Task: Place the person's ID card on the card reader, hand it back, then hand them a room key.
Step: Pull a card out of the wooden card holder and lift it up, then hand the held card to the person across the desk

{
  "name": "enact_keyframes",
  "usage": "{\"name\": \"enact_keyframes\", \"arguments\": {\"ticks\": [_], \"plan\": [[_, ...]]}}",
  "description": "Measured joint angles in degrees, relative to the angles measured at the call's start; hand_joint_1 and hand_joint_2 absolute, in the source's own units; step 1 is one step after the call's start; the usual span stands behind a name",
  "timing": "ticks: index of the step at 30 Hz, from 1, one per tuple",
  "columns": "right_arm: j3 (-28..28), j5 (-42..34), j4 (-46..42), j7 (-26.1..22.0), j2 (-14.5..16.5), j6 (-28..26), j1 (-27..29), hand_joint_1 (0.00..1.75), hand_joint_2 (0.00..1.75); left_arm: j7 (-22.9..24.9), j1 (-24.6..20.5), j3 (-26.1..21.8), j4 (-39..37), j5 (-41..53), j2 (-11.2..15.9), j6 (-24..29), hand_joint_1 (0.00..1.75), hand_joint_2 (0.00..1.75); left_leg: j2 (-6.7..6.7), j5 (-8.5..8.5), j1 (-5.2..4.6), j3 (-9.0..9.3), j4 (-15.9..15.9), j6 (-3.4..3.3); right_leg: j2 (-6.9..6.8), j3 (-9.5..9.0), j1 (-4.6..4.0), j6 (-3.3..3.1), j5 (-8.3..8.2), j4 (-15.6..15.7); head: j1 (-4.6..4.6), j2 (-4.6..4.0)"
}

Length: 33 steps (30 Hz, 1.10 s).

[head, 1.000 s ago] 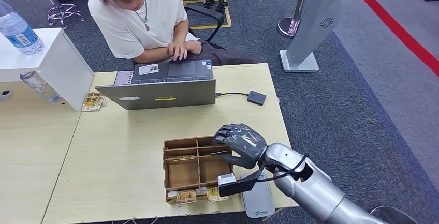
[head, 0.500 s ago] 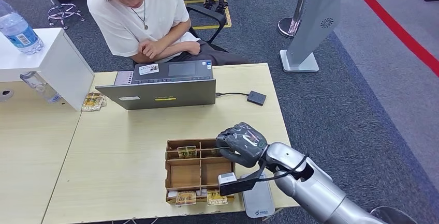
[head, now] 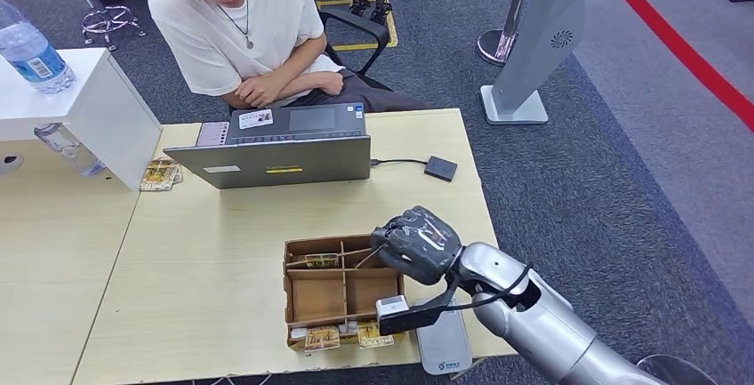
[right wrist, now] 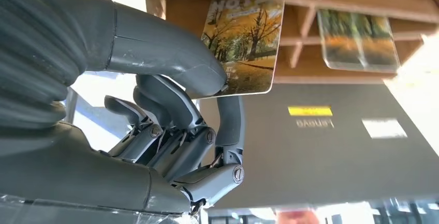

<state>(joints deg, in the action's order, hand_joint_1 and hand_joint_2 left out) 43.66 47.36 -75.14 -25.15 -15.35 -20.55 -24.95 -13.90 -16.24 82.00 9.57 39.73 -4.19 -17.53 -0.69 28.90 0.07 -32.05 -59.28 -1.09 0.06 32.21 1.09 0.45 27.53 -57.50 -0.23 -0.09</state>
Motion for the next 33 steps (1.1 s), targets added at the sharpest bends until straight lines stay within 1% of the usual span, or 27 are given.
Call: {"name": "enact_keyframes", "arguments": {"ticks": [3, 9, 16, 26, 30, 33], "plan": [[-0.75, -0.38, -1.65, -0.5, 0.58, -2.31, 0.05, 1.75, 1.75, 0.0, -0.06, 0.01, 0.0, 0.3, -0.07, 0.04, 0.0, 0.0, 0.0, 0.0, 0.0, 0.0, 0.0, 0.0, -0.01, 0.0, 0.0, 0.0, 0.0, 0.0, 0.0, 0.0], [-2.06, -0.86, -4.25, -1.25, 2.99, -6.03, 0.33, 1.75, 1.75, 0.0, -0.15, 0.01, 0.0, 0.72, -0.22, 0.07, 0.0, 0.0, -0.01, 0.0, 0.0, 0.0, 0.0, 0.0, -0.01, 0.0, 0.0, 0.0, 0.01, 0.0, -0.01, 0.0], [-3.23, -0.21, -5.63, -1.16, 7.02, -9.73, 0.16, 1.75, 1.75, 0.0, -0.22, 0.01, 0.0, 1.07, -0.27, 0.07, 0.0, 0.0, -0.01, 0.0, 0.01, 0.0, 0.01, 0.0, -0.01, 0.0, 0.0, 0.0, 0.0, -0.02, -0.01, 0.0], [-4.95, 4.47, -3.29, 3.26, 14.62, -16.06, -4.09, 1.75, 1.75, -0.15, -0.48, 0.01, 0.0, 2.13, -0.57, -0.15, 0.0, 0.0, -0.01, -0.02, 0.01, 0.0, 0.0, 0.0, -0.01, 0.0, 0.0, 0.0, 0.0, -0.03, -0.01, 0.0], [-6.4, 9.03, -1.1, 6.19, 17.49, -18.46, -5.96, 1.75, 1.75, -0.15, -0.6, 0.01, 0.0, 2.51, -0.71, -0.45, 0.0, 0.0, -0.01, -0.03, 0.01, 0.0, 0.0, 0.0, -0.01, 0.0, 0.0, 0.0, 0.0, -0.04, 0.0, 0.0], [-8.28, 13.87, 0.46, 7.97, 19.63, -18.87, -6.92, 1.75, 1.75, -0.15, -0.64, 0.01, 0.0, 2.62, -0.75, -0.6, 0.0, 0.0, -0.02, -0.03, 0.01, 0.0, 0.0, -0.01, -0.01, 0.0, 0.0, -0.01, 0.0, -0.04, 0.0, 0.0]]}}
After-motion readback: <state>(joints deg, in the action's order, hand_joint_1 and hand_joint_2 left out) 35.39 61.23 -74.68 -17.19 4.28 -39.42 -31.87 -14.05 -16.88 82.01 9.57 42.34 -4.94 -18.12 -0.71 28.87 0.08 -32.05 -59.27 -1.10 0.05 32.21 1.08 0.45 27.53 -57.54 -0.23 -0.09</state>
